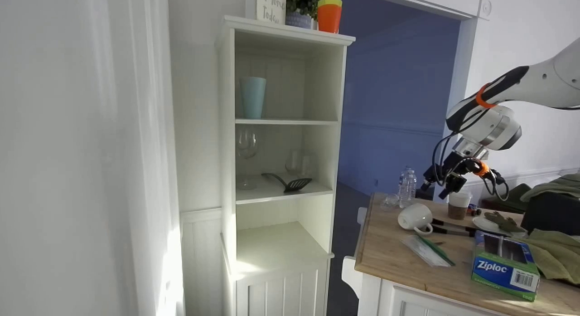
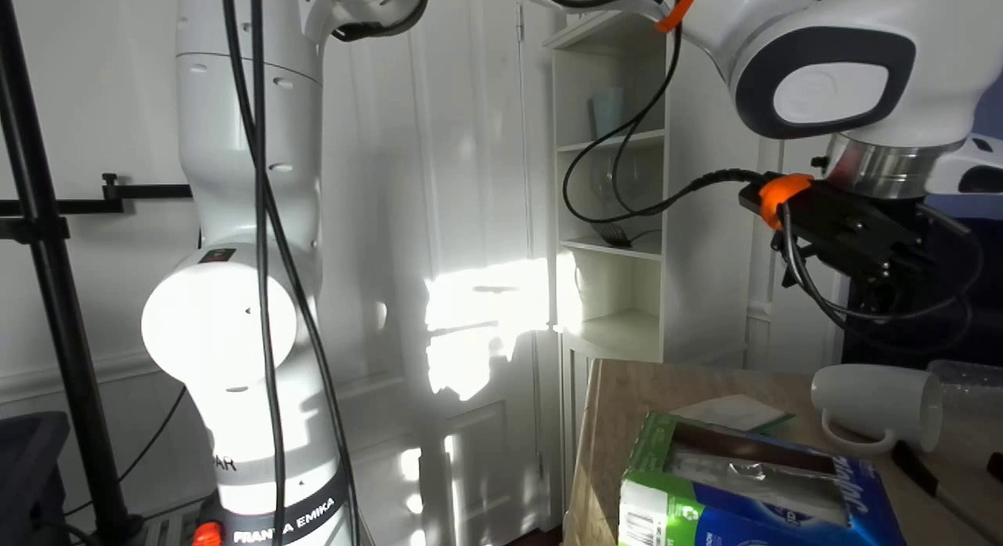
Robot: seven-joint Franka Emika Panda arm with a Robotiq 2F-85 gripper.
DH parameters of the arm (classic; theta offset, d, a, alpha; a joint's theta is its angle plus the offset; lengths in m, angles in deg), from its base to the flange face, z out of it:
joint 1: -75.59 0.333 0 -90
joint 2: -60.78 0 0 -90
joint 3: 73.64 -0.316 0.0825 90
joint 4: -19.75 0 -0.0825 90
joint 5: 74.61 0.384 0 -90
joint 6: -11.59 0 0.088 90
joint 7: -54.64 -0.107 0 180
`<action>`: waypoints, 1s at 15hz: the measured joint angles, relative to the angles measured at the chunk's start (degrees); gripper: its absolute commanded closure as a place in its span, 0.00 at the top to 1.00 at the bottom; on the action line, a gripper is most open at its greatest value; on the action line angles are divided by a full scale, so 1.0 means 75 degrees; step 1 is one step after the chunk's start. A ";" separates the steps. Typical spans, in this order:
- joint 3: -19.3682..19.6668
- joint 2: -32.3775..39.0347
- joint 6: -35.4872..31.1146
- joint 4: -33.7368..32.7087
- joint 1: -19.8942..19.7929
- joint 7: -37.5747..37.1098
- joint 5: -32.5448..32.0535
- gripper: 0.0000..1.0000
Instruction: Position the cup upright
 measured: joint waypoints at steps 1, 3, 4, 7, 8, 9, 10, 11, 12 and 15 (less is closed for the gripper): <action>-0.0103 0.0241 0.0126 -0.0219 -0.0180 0.0192 0.0161 1.00; -0.0310 0.0684 0.0265 -0.0615 -0.0503 0.0514 0.0406 1.00; -0.0407 0.0887 0.0310 -0.0812 -0.0651 0.0624 0.0477 1.00; -0.0672 0.1419 0.0431 -0.1374 -0.1043 0.0906 0.0573 1.00; -0.0757 0.1566 0.0456 -0.1531 -0.1155 0.0999 0.0585 1.00; -0.0841 0.1707 0.0459 -0.1669 -0.1252 0.1085 0.0596 1.00; -0.0919 0.1838 0.0459 -0.1791 -0.1330 0.1157 0.0609 1.00; -0.1001 0.1970 0.0443 -0.1911 -0.1399 0.1224 0.0640 1.00; -0.1079 0.2097 0.0436 -0.2024 -0.1458 0.1257 0.0667 1.00; -0.1278 0.2414 0.0363 -0.2312 -0.1583 0.1349 0.0677 1.00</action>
